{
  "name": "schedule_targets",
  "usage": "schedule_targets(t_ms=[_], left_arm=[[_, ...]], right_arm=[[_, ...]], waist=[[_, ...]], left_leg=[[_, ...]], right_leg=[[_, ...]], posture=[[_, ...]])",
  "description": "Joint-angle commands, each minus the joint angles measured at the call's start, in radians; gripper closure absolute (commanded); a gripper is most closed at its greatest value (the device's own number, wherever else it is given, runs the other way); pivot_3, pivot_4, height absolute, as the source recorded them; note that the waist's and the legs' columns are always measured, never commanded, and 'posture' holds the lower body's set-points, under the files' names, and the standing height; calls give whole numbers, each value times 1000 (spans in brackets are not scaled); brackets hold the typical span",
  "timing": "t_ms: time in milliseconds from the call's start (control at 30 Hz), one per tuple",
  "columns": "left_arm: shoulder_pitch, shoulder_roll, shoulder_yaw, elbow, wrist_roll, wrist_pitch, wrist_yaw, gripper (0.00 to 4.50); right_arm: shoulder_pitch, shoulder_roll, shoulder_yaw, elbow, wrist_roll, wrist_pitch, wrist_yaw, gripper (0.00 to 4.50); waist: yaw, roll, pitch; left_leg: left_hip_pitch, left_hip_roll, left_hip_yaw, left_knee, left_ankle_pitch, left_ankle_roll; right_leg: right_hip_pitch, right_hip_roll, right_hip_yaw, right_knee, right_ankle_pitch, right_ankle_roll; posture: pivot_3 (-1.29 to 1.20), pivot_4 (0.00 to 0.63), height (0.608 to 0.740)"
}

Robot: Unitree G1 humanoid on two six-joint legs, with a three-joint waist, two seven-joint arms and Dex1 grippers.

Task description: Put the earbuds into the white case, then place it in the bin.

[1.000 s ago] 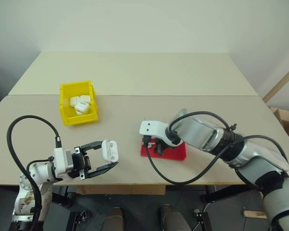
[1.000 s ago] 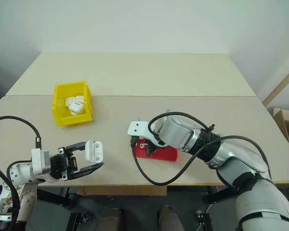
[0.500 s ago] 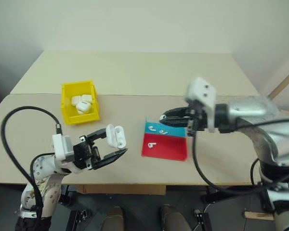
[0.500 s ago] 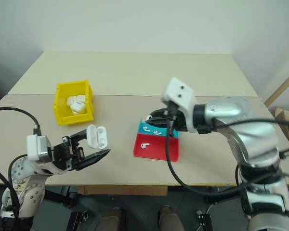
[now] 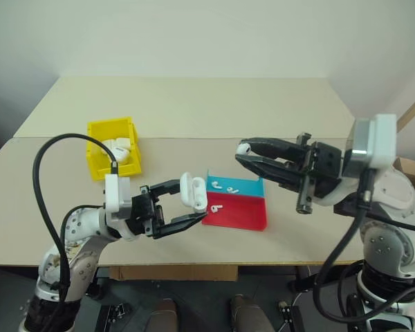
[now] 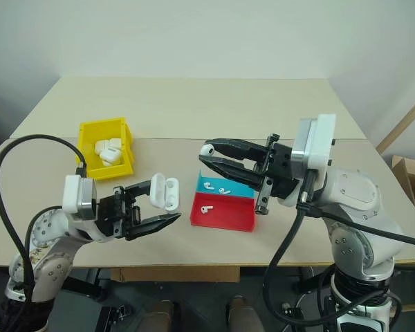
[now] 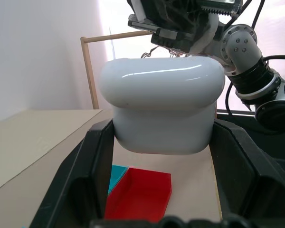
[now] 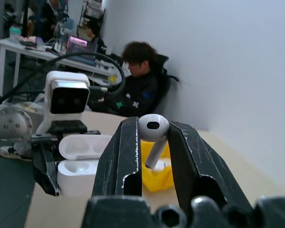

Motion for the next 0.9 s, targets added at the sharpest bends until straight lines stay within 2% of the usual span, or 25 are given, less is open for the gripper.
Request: schedule_targets(t_ms=[33, 400, 533, 900], left_arm=[[-19, -5, 3, -45, -13, -4, 8, 1752], [-21, -2, 1, -84, -20, 17, 38, 1752], [-32, 6, 4, -79, -21, 26, 30, 1752], [-42, -4, 7, -60, -11, 2, 1, 1752]], right_arm=[[-2, 38, 43, 18, 12, -105, 14, 3860], [-31, 91, 176, 110, -16, -241, 45, 3860], [-10, 129, 210, 161, -73, -368, 82, 3860], [-27, 125, 265, 249, -115, -466, 144, 3860]], waist=[[1, 0, 0], [2, 0, 0], [3, 0, 0], [3, 0, 0]], left_leg=[[0, 0, 0, -1, 0, 0], [0, 0, 0, -1, 0, 0], [0, 0, 0, -1, 0, 0], [0, 0, 0, -1, 0, 0]], right_leg=[[0, 0, 0, -1, 0, 0], [0, 0, 0, 0, 0, -1], [0, 0, 0, -1, 0, -1], [0, 0, 0, -1, 0, -1]], posture=[[0, 150, 740], [0, 150, 740], [0, 150, 740], [0, 150, 740]])
